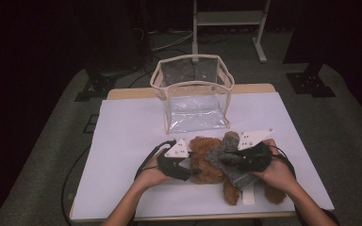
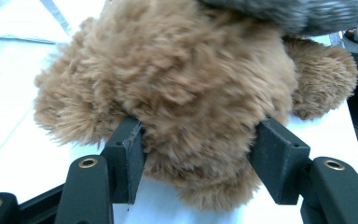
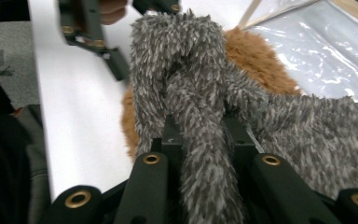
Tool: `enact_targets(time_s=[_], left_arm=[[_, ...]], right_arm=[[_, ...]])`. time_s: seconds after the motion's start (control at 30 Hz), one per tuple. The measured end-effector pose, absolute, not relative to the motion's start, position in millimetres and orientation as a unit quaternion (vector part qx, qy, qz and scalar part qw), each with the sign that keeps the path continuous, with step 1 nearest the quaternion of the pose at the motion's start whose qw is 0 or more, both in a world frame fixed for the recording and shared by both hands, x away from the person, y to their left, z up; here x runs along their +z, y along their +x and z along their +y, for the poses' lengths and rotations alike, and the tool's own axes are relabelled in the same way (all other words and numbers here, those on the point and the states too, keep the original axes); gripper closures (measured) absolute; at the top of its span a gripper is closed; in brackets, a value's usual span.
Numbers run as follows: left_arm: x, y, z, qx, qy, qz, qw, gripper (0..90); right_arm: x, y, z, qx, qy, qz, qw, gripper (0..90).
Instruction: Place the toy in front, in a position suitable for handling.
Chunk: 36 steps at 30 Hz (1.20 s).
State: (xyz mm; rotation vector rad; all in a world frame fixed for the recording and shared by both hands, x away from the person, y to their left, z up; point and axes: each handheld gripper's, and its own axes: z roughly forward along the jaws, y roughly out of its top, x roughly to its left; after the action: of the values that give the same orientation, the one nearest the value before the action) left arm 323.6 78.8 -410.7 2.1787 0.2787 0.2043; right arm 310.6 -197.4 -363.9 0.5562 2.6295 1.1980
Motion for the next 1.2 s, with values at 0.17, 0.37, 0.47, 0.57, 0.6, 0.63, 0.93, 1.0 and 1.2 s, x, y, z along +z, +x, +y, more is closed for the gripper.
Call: enact_targets(time_s=[0.17, 0.37, 0.47, 0.57, 0.6, 0.63, 0.93, 1.0, 1.2], left_arm=[[-415, 327, 80, 0.094, 0.886, 0.119, 0.439, 36.9], [-414, 330, 81, 0.102, 0.884, 0.131, 0.437, 39.6], [-414, 334, 79, 0.108, 0.881, 0.140, 0.440, 41.9], [-414, 338, 79, 0.103, 0.875, 0.149, 0.449, 44.1], [-413, 339, 79, 0.102, 0.875, 0.149, 0.450, 44.2], [-413, 339, 79, 0.101, 0.875, 0.150, 0.449, 44.2], [-411, 337, 79, 0.097, 0.871, 0.157, 0.456, 44.8], [-410, 336, 78, 0.098, 0.870, 0.155, 0.458, 44.9], [-410, 336, 73, 0.095, 0.871, 0.152, 0.458, 45.6]], right_arm=[[-362, 337, -201, 0.407, 0.191, 0.888, 0.095, 74.0], [-359, 368, -201, 0.417, 0.206, 0.882, 0.078, 73.6], [-356, 374, -197, 0.418, 0.202, 0.883, 0.074, 73.5], [-352, 375, -190, 0.421, 0.194, 0.883, 0.075, 73.6], [-351, 375, -187, 0.424, 0.193, 0.882, 0.074, 73.5], [-349, 374, -183, 0.427, 0.190, 0.881, 0.075, 73.6], [-347, 356, -174, 0.422, 0.162, 0.888, 0.087, 73.5], [-350, 353, -187, 0.420, 0.172, 0.886, 0.089, 73.5], [-358, 340, -205, 0.431, 0.186, 0.879, 0.086, 73.3]])
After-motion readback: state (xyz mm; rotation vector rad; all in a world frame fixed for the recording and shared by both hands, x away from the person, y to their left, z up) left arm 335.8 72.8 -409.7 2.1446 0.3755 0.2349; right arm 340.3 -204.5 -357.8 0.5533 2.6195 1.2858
